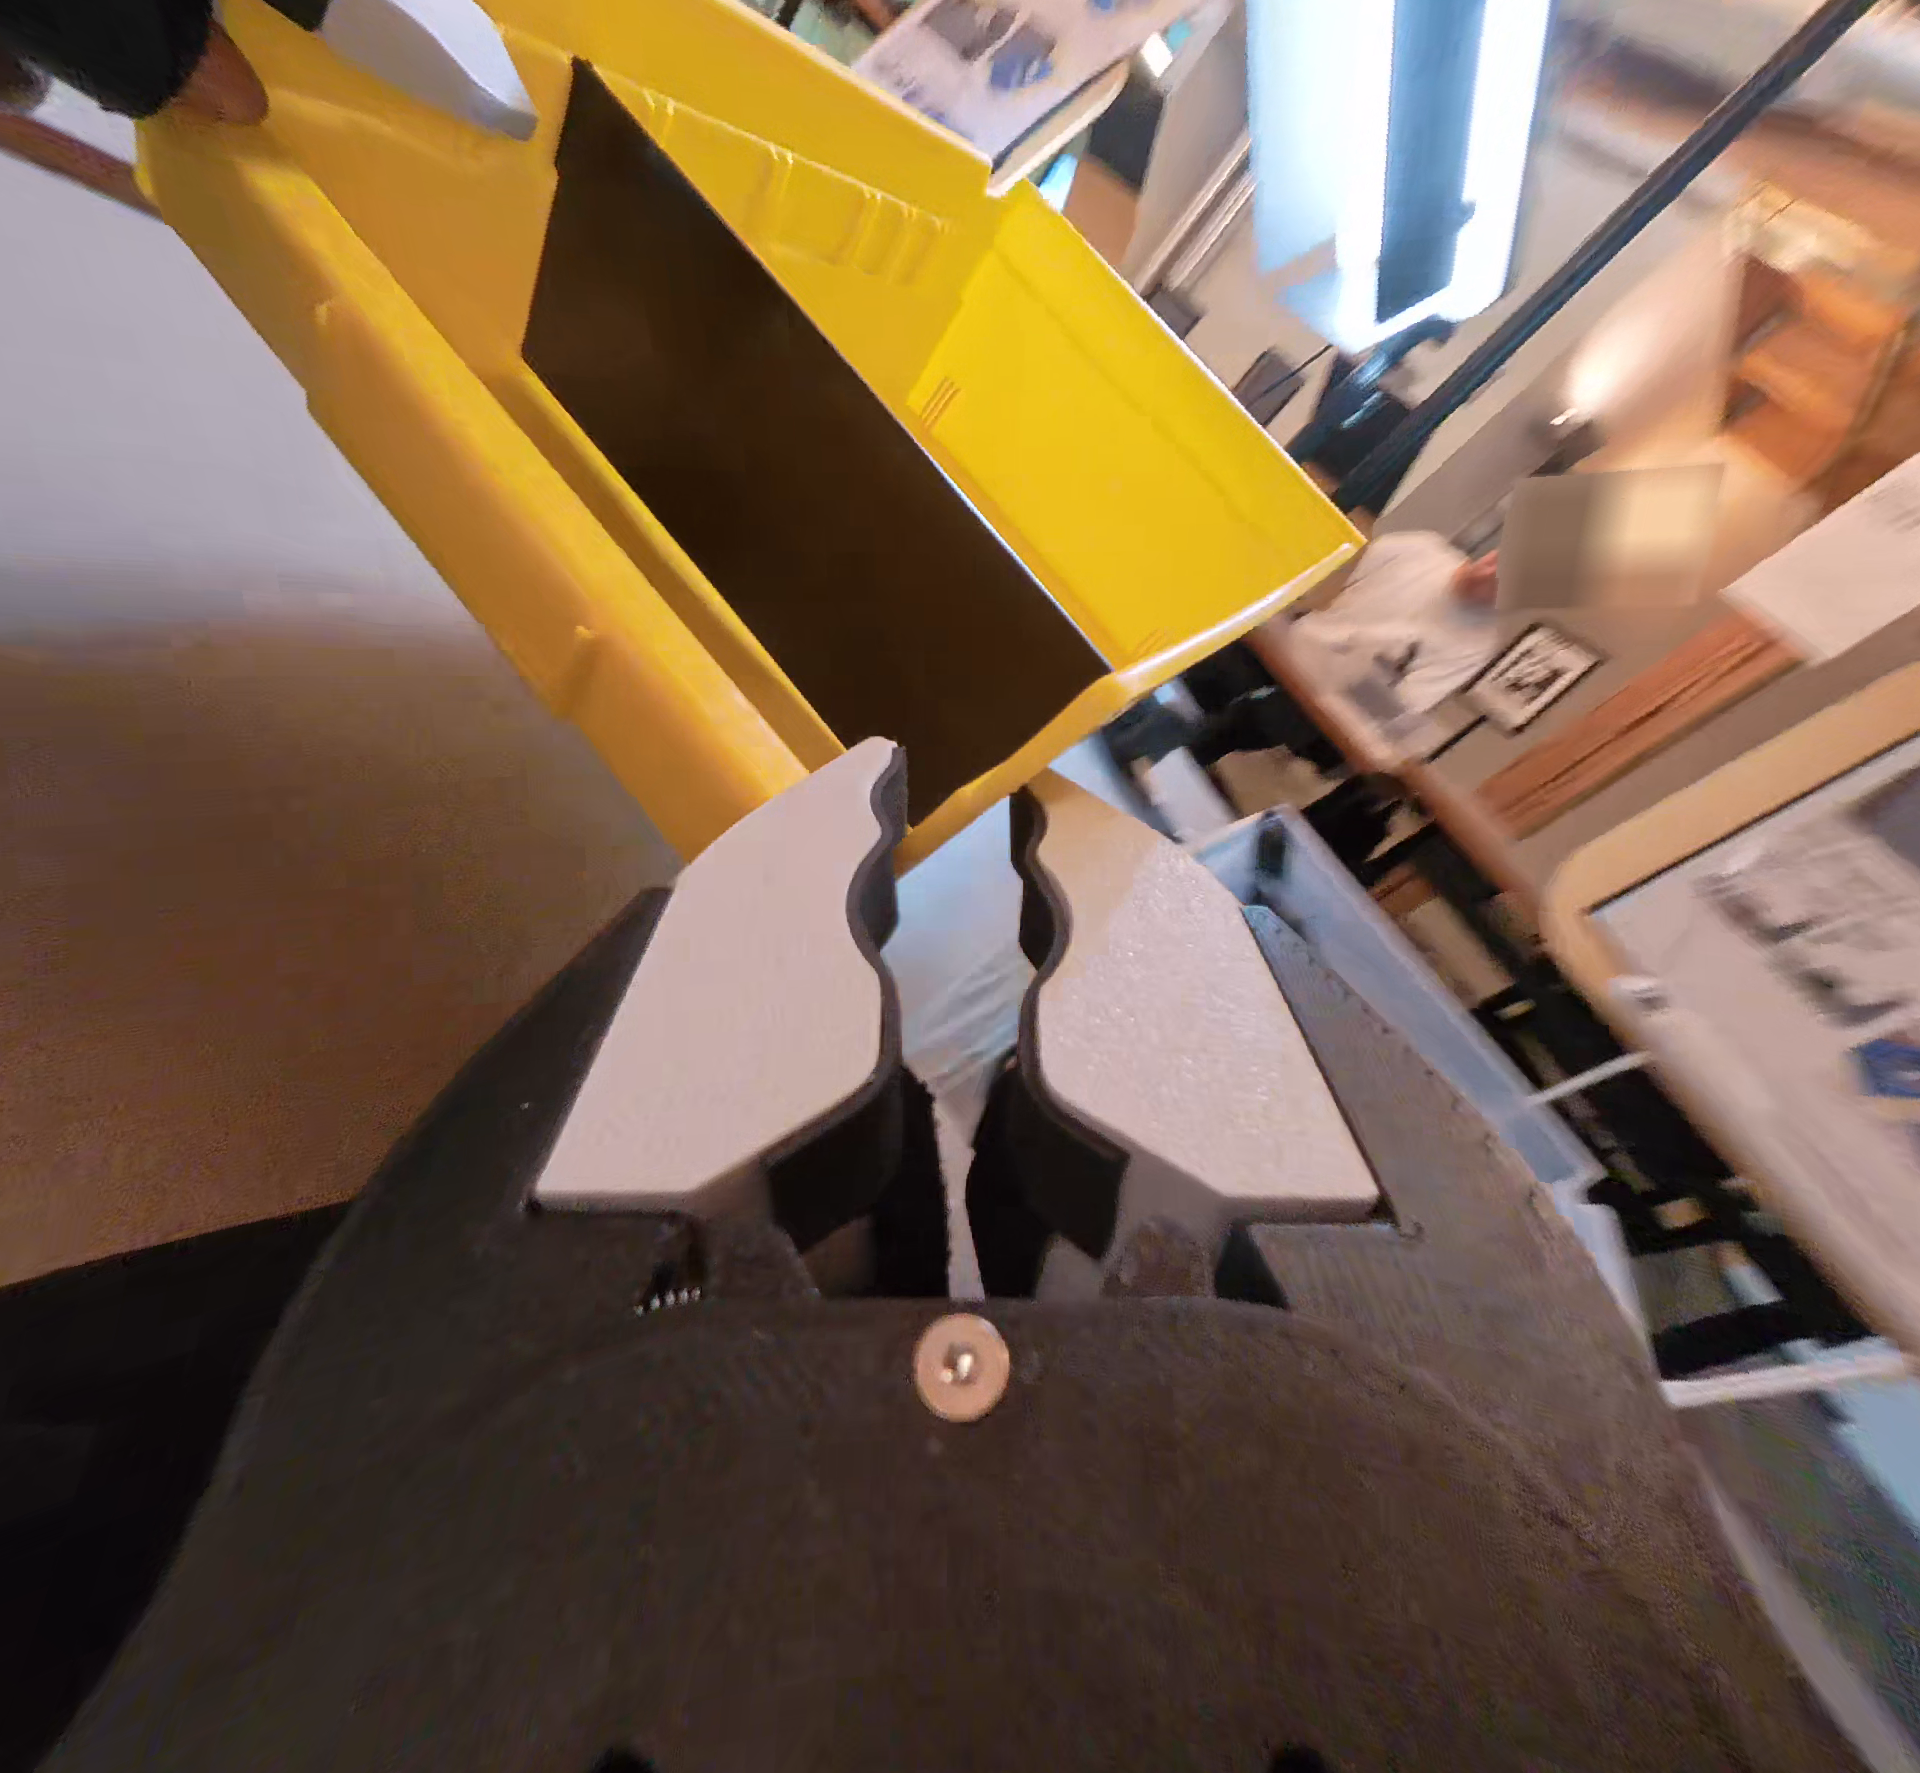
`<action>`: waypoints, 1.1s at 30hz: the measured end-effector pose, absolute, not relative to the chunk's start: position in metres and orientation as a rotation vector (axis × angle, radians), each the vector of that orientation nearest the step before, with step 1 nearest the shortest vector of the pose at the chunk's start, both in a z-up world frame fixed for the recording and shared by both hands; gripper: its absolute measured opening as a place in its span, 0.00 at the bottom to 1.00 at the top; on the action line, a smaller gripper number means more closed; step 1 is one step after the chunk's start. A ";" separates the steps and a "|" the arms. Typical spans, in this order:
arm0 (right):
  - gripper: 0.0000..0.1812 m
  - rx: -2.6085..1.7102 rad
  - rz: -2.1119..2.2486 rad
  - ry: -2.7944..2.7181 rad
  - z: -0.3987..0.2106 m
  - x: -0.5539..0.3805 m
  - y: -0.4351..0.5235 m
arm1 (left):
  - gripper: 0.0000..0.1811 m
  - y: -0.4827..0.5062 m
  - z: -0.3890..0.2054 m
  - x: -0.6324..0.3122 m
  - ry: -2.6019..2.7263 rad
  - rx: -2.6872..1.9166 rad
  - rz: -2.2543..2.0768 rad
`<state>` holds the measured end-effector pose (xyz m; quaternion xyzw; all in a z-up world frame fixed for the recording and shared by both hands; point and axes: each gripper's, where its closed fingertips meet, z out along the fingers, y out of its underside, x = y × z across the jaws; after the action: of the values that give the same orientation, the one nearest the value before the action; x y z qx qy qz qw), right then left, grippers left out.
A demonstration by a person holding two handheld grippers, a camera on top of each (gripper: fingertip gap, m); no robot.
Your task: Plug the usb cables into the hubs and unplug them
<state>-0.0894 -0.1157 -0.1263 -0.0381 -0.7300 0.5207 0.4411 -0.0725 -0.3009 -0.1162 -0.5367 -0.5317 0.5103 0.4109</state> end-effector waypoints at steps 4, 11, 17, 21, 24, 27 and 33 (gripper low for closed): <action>0.10 -0.053 1.249 -1.625 -0.076 -0.077 -0.077 | 0.04 -0.265 -0.062 -0.064 -1.148 -1.142 1.340; 0.10 -0.192 1.087 -1.475 -0.053 -0.051 0.063 | 0.05 -0.124 -0.027 -0.074 -0.848 -1.159 1.227; 0.10 -0.391 0.923 -1.444 -0.060 -0.032 0.196 | 0.08 0.021 -0.037 -0.091 -0.664 -1.326 1.007; 0.09 -0.583 0.844 -1.415 -0.066 -0.037 0.273 | 0.09 0.105 -0.049 -0.112 -0.594 -1.412 0.885; 0.09 -0.677 0.788 -1.404 -0.086 -0.040 0.314 | 0.09 0.154 -0.062 -0.128 -0.560 -1.480 0.824; 0.08 -0.794 0.759 -1.400 -0.114 -0.048 0.348 | 0.08 0.192 -0.085 -0.142 -0.535 -1.543 0.798; 0.08 -0.953 0.707 -1.463 -0.171 -0.061 0.378 | 0.09 0.227 -0.140 -0.159 -0.563 -1.666 0.702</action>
<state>-0.0611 0.3777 -0.1714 -0.4090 -0.6281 0.3037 0.5882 -0.1593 0.2267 -0.1405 -0.7142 -0.2412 0.3009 0.5842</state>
